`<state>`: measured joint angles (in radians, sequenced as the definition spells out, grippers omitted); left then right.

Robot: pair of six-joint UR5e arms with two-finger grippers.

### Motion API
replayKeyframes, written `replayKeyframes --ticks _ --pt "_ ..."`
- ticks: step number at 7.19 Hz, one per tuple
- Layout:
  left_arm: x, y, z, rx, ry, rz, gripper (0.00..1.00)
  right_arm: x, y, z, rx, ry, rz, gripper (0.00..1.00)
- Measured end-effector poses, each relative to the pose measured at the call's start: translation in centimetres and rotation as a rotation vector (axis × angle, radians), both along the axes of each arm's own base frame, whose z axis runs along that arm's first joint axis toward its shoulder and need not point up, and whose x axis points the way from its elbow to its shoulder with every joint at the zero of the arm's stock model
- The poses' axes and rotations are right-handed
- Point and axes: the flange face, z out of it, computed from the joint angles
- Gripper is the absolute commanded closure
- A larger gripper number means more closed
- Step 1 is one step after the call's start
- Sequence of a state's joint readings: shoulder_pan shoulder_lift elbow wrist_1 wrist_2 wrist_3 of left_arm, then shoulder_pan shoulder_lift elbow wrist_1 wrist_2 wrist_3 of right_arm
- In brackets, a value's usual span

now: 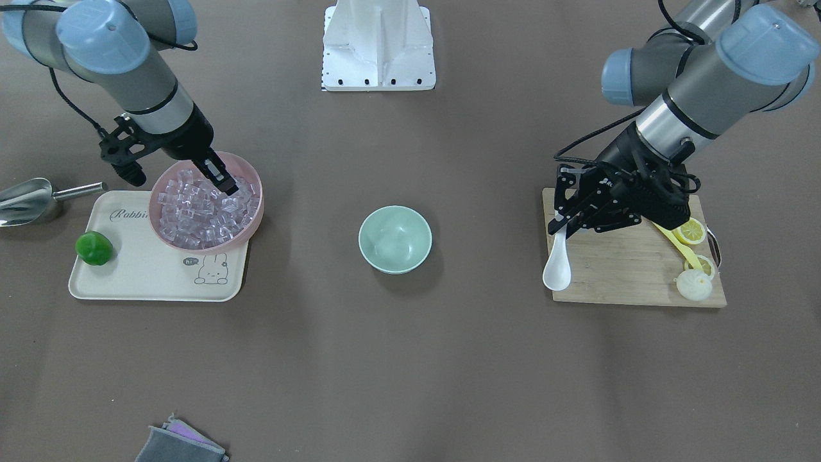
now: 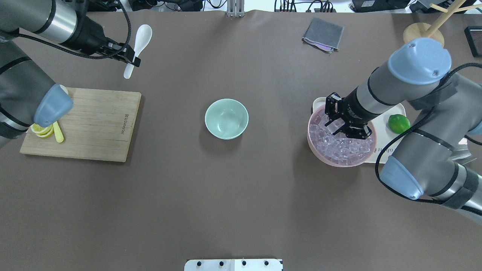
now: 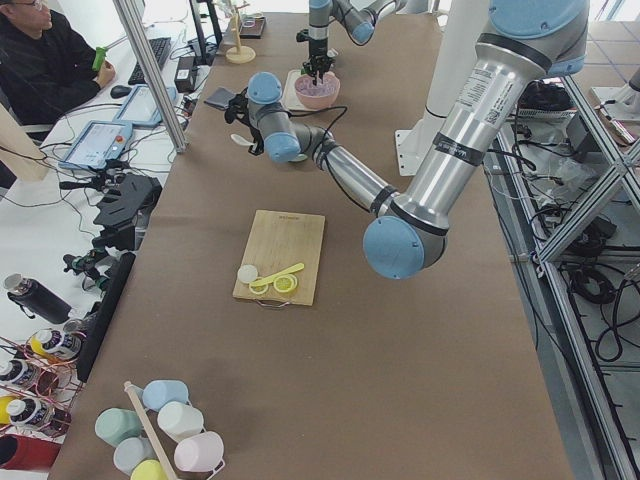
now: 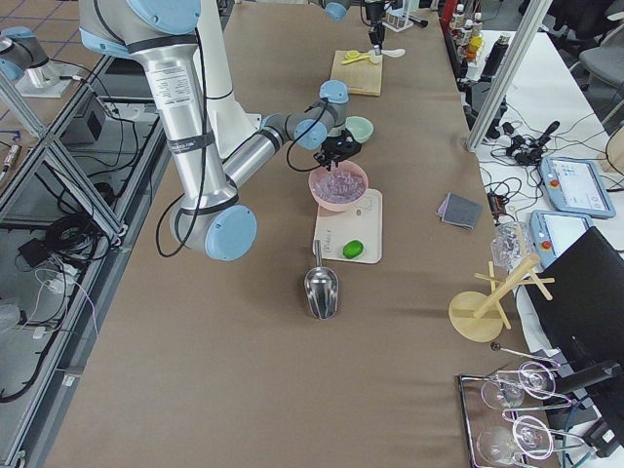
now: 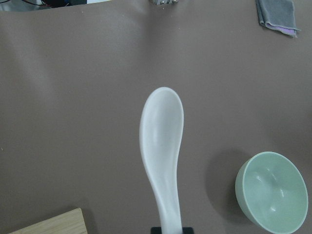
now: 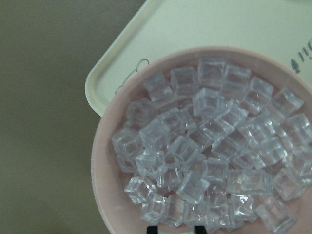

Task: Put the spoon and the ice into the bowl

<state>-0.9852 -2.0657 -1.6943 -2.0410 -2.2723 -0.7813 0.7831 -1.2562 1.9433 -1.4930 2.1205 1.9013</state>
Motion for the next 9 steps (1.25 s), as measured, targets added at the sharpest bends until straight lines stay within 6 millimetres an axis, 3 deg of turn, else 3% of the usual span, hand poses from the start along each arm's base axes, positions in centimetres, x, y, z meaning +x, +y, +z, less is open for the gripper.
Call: replayKeyframes --ticks 2,4,6,8,9 --pt "5.7 2.7 -2.5 -0.127 0.029 0.007 1.00 2.7 -1.6 -0.2 0.143 0.021 -0.072 1.00" --pt "12.9 7.5 -3.2 -0.222 0.025 0.048 1.00 4.5 -3.3 -1.0 0.304 0.056 -0.116 1.00" --pt "19.4 11.0 -4.6 -0.305 0.006 0.091 1.00 4.4 -4.2 -3.9 0.420 0.059 -0.119 1.00" --pt "22.2 11.6 -5.0 -0.335 -0.015 0.108 1.00 2.9 -4.0 -6.3 0.488 0.067 -0.109 1.00" --pt "22.8 11.3 -4.7 -0.341 -0.025 0.107 0.54 1.9 -3.7 -7.0 0.511 0.074 -0.109 1.00"
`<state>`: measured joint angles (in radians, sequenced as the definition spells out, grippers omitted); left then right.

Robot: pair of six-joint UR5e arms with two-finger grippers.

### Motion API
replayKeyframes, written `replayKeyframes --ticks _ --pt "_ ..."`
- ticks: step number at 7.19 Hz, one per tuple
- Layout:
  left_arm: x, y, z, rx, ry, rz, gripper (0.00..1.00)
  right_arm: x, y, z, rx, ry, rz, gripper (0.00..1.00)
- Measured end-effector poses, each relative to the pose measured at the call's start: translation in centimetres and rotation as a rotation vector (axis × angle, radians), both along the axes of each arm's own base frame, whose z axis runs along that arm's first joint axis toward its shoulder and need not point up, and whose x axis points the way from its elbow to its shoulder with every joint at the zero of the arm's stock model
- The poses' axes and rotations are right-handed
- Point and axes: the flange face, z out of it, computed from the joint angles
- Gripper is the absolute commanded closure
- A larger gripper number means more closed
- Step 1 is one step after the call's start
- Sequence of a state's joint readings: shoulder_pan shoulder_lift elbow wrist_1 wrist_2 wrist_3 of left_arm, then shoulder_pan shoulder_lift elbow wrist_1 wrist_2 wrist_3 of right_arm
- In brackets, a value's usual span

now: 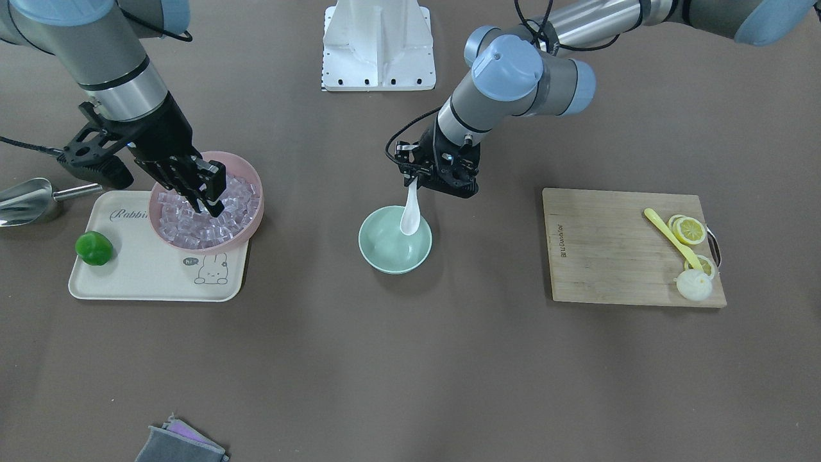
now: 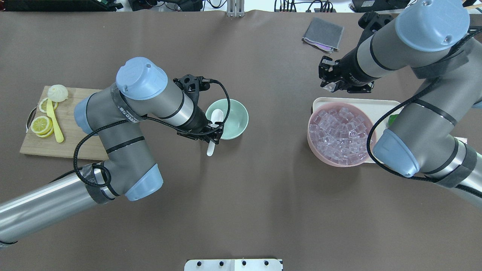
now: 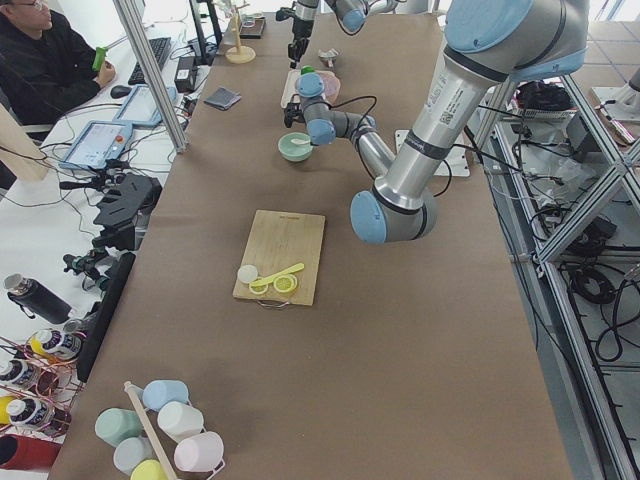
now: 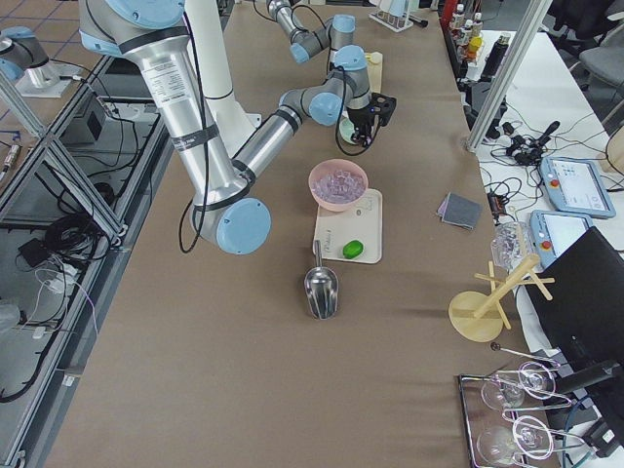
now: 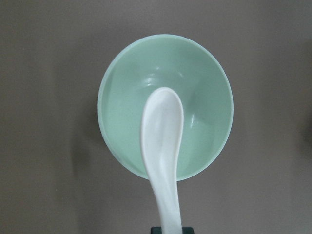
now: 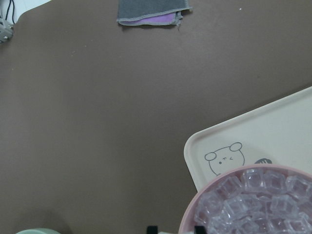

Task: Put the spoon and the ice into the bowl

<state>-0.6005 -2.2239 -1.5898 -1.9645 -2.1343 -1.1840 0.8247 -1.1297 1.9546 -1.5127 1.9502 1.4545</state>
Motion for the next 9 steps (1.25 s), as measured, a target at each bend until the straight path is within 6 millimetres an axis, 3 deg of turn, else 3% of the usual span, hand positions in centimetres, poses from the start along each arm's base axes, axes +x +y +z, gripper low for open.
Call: replayKeyframes --ticks 2,3,5,7,9 --pt "0.5 -0.9 -0.1 0.018 -0.013 -0.044 0.02 -2.5 1.1 -1.9 0.055 0.006 0.000 1.00" --pt "0.3 -1.7 -0.5 0.033 -0.016 -0.073 0.02 -3.8 1.7 -2.8 0.082 0.009 -0.002 1.00" --pt "-3.1 -5.5 -0.4 0.054 -0.020 -0.132 0.01 -7.2 3.0 -4.4 0.130 0.024 -0.008 1.00" --pt "-9.3 -10.1 2.9 0.146 -0.055 -0.123 0.01 -13.2 2.8 -5.5 0.216 0.046 0.014 1.00" --pt "-16.9 -14.4 7.5 0.226 -0.091 -0.091 0.02 -21.2 2.5 -5.9 0.308 0.038 0.031 1.00"
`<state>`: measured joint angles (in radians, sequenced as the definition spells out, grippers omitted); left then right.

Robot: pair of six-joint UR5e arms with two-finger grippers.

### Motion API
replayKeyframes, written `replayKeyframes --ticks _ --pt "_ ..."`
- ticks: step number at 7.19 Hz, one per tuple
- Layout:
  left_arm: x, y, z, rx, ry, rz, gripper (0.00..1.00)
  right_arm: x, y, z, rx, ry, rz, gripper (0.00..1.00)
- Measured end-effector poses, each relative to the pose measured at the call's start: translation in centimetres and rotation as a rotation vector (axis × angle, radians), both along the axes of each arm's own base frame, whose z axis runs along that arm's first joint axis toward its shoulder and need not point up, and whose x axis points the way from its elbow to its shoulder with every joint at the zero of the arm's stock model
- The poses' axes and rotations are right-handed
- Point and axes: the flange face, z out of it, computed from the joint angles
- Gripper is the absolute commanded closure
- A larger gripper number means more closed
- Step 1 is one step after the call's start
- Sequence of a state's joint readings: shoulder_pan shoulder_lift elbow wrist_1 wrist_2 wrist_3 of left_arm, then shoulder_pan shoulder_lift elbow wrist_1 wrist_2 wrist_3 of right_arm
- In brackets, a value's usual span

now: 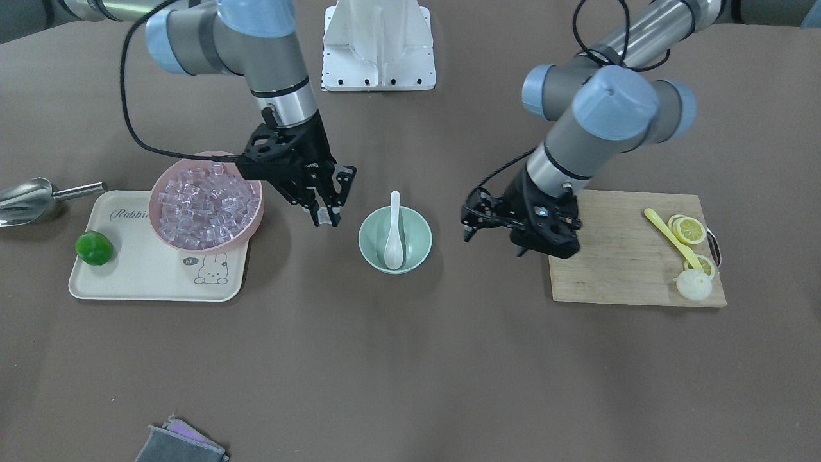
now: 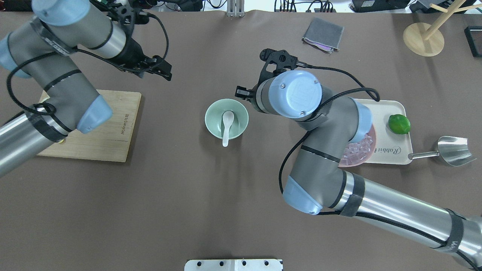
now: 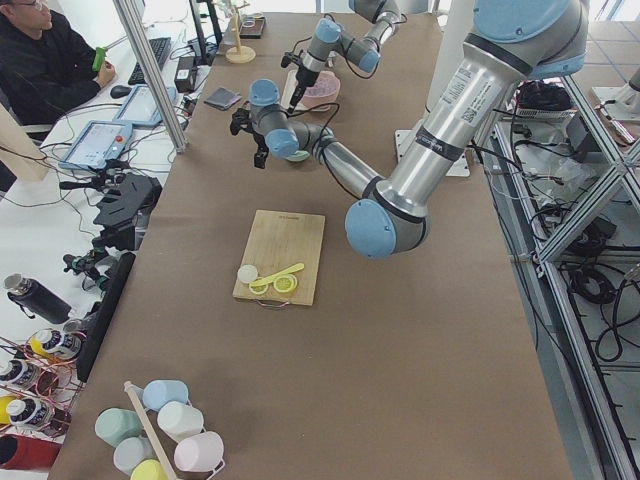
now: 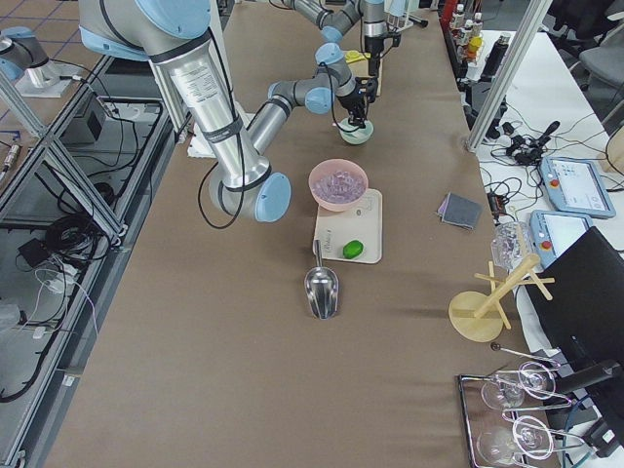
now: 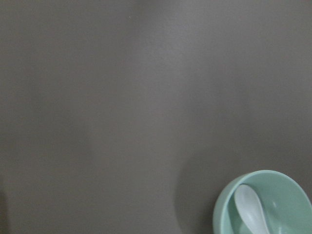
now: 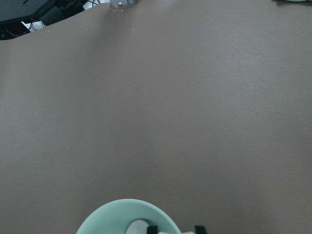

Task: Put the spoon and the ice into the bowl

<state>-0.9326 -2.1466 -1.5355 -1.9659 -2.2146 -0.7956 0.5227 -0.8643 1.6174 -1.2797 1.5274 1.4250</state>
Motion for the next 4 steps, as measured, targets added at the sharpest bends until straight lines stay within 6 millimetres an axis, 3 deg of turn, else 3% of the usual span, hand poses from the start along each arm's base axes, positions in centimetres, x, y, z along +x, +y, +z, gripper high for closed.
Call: replayKeyframes --ticks 1,2,4 --pt "-1.8 -1.0 1.1 0.007 -0.007 0.004 0.01 -2.6 0.7 -0.1 0.023 0.012 -0.013 1.00" --pt "-2.6 -1.5 1.6 0.008 -0.011 0.004 0.01 -4.0 1.4 -0.1 0.042 0.023 -0.034 0.02" --pt "-3.1 -1.7 2.1 0.007 -0.013 0.002 0.01 -4.9 2.3 -0.2 0.065 0.031 -0.066 0.00"
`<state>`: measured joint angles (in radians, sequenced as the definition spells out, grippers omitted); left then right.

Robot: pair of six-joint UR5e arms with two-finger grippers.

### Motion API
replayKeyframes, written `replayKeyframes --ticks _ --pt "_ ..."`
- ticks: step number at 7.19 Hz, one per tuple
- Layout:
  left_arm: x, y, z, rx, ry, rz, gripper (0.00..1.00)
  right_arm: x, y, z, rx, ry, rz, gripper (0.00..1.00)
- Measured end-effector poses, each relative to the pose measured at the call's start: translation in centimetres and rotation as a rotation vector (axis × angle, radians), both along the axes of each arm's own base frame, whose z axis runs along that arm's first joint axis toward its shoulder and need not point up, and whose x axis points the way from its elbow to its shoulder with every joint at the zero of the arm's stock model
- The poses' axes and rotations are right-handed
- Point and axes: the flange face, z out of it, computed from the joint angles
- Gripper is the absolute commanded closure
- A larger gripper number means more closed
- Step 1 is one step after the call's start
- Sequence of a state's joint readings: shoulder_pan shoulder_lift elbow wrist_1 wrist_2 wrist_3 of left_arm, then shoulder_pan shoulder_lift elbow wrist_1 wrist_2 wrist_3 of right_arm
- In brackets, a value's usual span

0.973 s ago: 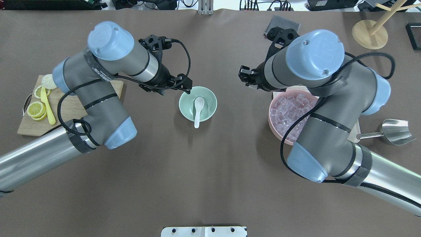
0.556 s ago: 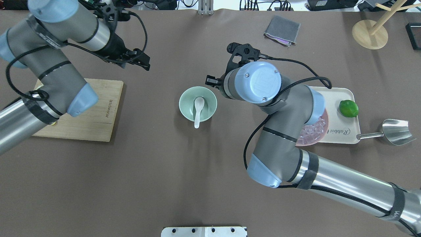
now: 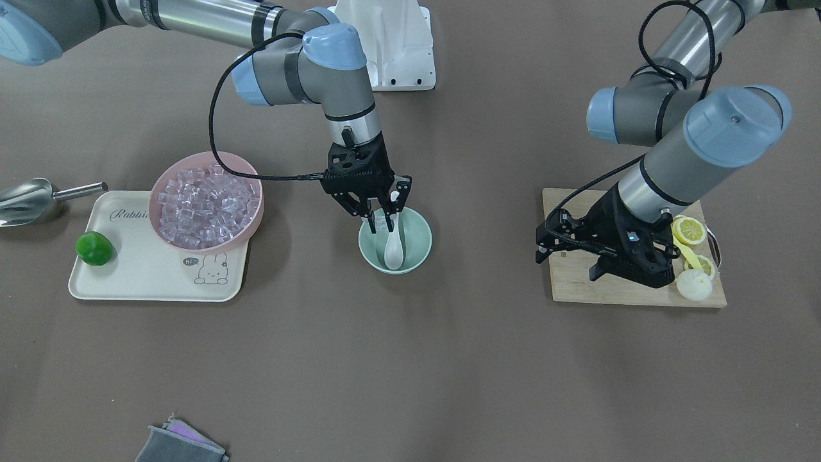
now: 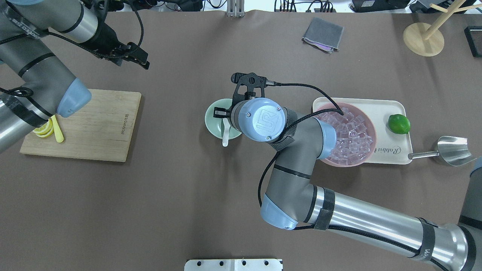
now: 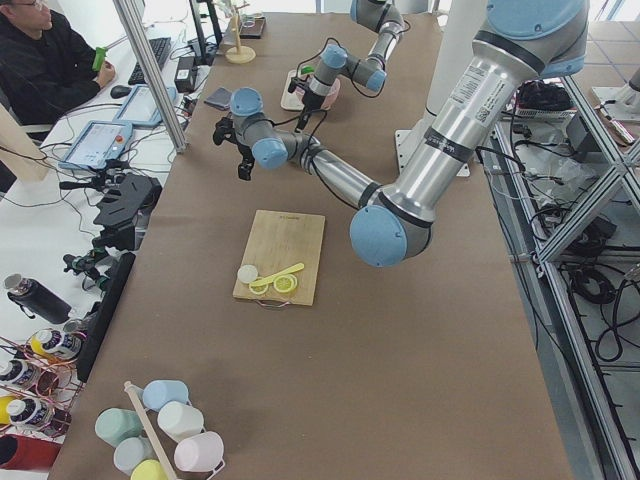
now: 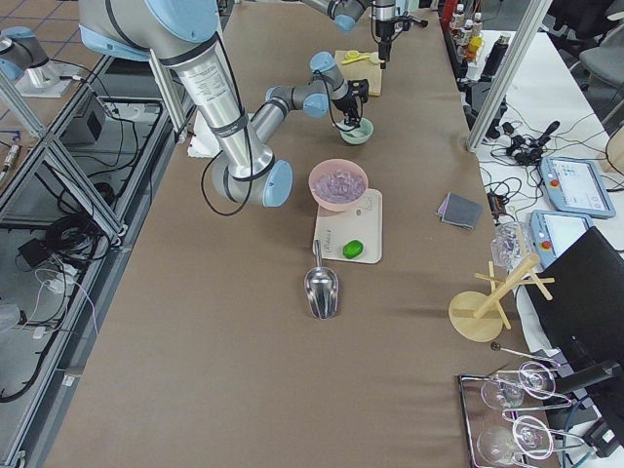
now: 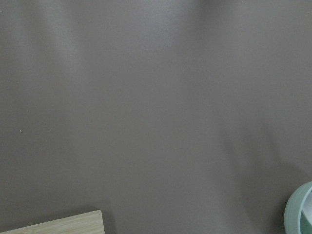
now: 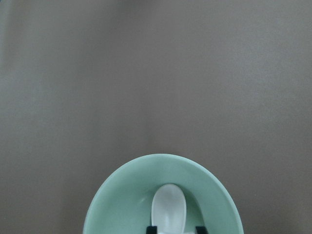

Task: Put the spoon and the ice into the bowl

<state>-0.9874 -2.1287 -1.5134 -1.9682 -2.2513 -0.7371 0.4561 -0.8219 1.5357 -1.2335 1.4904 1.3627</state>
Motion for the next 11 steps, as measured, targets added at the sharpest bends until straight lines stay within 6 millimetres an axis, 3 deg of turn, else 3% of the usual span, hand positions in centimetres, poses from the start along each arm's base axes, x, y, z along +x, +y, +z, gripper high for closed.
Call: replayKeyframes --ticks 1,2,3,4,5,7,8,9,11 --pt "-0.5 -0.1 0.5 -0.003 -0.002 -0.007 0.01 0.5 -0.2 -0.3 0.006 -0.004 -0.016 0.00" --pt "-1.5 -0.3 1.5 -0.008 -0.007 -0.020 0.01 2.3 -1.6 -0.6 -0.014 -0.018 -0.048 0.00" --pt "-2.2 -0.3 2.3 -0.002 -0.006 -0.031 0.01 5.9 -4.2 -0.2 -0.057 -0.021 -0.092 0.00" --pt "-3.2 -0.3 3.0 0.010 -0.001 -0.045 0.01 11.7 -7.1 1.6 -0.096 0.019 -0.138 0.00" --pt "-4.9 -0.9 3.7 0.015 -0.005 -0.079 0.01 19.6 -10.3 5.1 -0.130 0.095 -0.191 0.00" --pt "-8.7 -1.7 7.4 0.031 -0.074 -0.196 0.01 35.6 -14.6 15.0 -0.166 0.213 -0.280 0.00" --pt "-10.0 -1.6 9.9 0.053 -0.120 -0.230 0.01 42.4 -14.6 20.3 -0.178 0.230 -0.311 0.00" --pt "-11.5 -1.6 11.8 0.071 -0.168 -0.224 0.01 48.4 -13.3 25.9 -0.196 0.231 -0.335 0.00" --pt "-17.5 -1.0 15.7 0.039 -0.206 -0.167 0.01 57.7 -9.2 34.7 -0.210 0.225 -0.361 0.00"
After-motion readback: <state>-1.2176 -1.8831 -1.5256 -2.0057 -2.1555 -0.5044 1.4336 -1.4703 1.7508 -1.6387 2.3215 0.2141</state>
